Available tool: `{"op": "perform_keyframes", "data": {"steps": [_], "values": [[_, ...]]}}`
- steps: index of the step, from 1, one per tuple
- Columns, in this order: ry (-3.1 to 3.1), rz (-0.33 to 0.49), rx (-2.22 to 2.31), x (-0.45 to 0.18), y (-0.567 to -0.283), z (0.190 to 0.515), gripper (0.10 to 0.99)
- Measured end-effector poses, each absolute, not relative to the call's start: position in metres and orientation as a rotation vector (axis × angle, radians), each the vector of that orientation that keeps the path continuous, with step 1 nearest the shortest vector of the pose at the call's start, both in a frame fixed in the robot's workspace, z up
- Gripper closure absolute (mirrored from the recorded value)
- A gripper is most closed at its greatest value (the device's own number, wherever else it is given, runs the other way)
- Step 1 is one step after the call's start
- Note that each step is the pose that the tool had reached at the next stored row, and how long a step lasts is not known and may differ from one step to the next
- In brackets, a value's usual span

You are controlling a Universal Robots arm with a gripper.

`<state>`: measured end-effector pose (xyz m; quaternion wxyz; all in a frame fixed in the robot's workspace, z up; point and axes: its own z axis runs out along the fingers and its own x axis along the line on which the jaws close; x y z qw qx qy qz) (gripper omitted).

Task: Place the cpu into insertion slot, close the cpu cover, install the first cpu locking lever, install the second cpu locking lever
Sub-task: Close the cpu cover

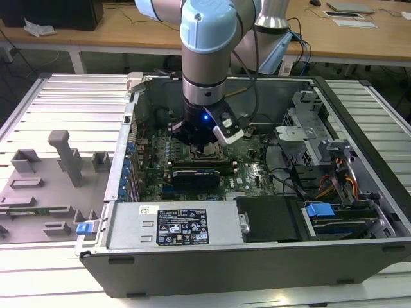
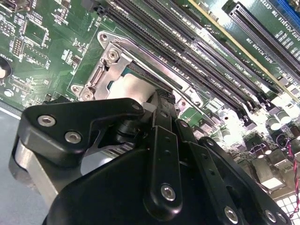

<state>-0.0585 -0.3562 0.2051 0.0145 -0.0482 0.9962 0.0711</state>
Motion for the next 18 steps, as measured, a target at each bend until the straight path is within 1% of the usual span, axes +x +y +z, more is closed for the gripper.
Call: {"op": "perform_keyframes", "data": {"steps": [7,18], "values": [[3.101,0.221,-0.15,-0.0585,-0.3562,0.2142,0.98],[3.1,0.222,-0.228,-0.0676,-0.3482,0.2126,0.98]]}}
